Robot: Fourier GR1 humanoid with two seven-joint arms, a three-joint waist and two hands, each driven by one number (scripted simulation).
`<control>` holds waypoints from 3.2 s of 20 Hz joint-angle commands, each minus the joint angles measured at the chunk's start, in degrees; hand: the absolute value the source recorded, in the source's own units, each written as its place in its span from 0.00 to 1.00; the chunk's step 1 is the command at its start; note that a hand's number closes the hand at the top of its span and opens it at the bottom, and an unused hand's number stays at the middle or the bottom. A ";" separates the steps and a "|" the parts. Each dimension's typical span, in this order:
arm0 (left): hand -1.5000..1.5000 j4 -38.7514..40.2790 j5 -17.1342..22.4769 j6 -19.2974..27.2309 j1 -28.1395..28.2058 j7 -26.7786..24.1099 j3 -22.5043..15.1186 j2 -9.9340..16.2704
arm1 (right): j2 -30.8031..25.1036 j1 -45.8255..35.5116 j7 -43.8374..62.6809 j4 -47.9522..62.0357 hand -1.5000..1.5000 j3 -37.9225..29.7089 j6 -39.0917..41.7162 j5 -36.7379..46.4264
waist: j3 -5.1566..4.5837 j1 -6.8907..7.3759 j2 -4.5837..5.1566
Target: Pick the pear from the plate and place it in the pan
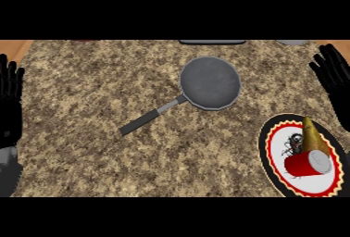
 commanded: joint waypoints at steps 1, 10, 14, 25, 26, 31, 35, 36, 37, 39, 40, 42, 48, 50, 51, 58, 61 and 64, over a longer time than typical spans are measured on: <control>0.50 0.21 -1.99 -1.02 0.54 3.17 -1.80 -0.15 | 0.33 -0.39 -3.14 3.16 0.00 -3.92 -1.14 1.81 | 0.43 0.64 0.78; 0.50 4.44 -6.34 -4.50 12.69 9.79 -11.55 1.45 | -0.92 9.92 -0.34 9.98 0.00 -18.74 -30.74 12.73 | 0.45 -3.46 0.40; 0.50 0.62 -8.52 -3.75 13.45 11.94 -13.14 2.06 | -3.82 24.06 4.22 3.81 0.00 -15.71 -29.92 18.41 | 0.32 -1.78 0.26; 0.50 -4.43 -11.84 -2.87 16.48 14.08 -15.87 0.34 | -19.64 32.92 25.33 -12.73 0.00 -9.74 -13.59 25.73 | 0.32 0.45 0.53; 0.50 -0.88 -12.75 -2.10 13.26 13.71 -16.78 -2.23 | -20.88 28.86 29.05 -13.89 0.00 -7.82 -11.76 25.98 | 0.29 0.62 0.77; 0.50 -0.79 -14.80 -1.79 8.35 18.13 -17.25 -3.88 | -21.30 18.67 37.05 -12.54 0.00 -2.91 -5.30 25.71 | 0.38 1.19 0.98; 0.50 -3.23 -14.57 -3.42 11.70 17.87 -15.62 -2.56 | -20.52 11.72 45.29 -10.15 0.00 0.58 -1.01 27.36 | 0.39 1.61 0.93; 0.50 -2.01 -14.56 -4.42 12.44 16.02 -14.96 -2.24 | -21.08 11.64 49.58 -12.97 0.00 -0.78 0.81 25.83 | 0.37 1.22 0.83; 0.50 -4.62 -13.66 -5.81 12.64 17.74 -15.83 -2.09 | -20.67 7.27 49.54 -8.37 0.00 0.11 2.39 24.99 | 0.39 1.81 0.92; 0.50 0.49 -13.16 -6.95 11.43 14.43 -13.22 -2.43 | -18.25 6.66 50.12 -7.64 0.00 2.72 3.50 27.25 | 0.37 1.29 0.92; 0.50 -2.39 -12.32 -7.83 13.25 15.04 -12.90 -0.88 | -18.26 2.35 53.27 -5.83 0.00 4.39 5.45 26.34 | 0.36 2.14 0.99; 0.50 -3.34 -16.68 -4.23 14.09 15.55 -15.03 -3.81 | -17.19 1.07 53.42 -4.10 0.00 4.57 7.63 27.73 | 0.39 1.55 0.86; 0.50 1.31 -14.29 -7.69 14.01 11.49 -11.52 -2.92 | -16.53 -0.51 58.83 -1.43 0.00 8.68 15.07 27.01 | 0.33 1.30 0.87; 0.50 -2.67 -16.02 -6.59 12.92 16.20 -13.31 -3.88 | -13.73 -5.19 63.38 0.22 0.00 10.66 15.53 27.85 | 0.37 1.64 0.87; 0.50 -2.27 -15.14 -7.72 12.85 16.34 -12.22 -3.16 | -14.85 -3.25 63.74 -1.19 0.00 10.27 16.31 27.66 | 0.36 1.18 0.78; 0.50 -2.50 -18.47 -6.67 13.30 16.76 -13.09 -6.17 | -10.20 -5.77 60.06 6.31 0.00 10.98 16.38 29.53 | 0.40 0.99 0.81; 0.50 -1.18 -16.00 -9.83 13.36 16.19 -10.84 -4.50 | -9.63 -6.38 64.04 5.66 0.00 13.54 17.15 31.51 | 0.36 0.92 0.79; 0.50 -3.81 -17.65 -8.30 13.24 18.40 -12.00 -6.10 | -9.24 -7.59 61.73 12.15 0.00 12.65 17.54 32.25 | 0.40 1.13 0.81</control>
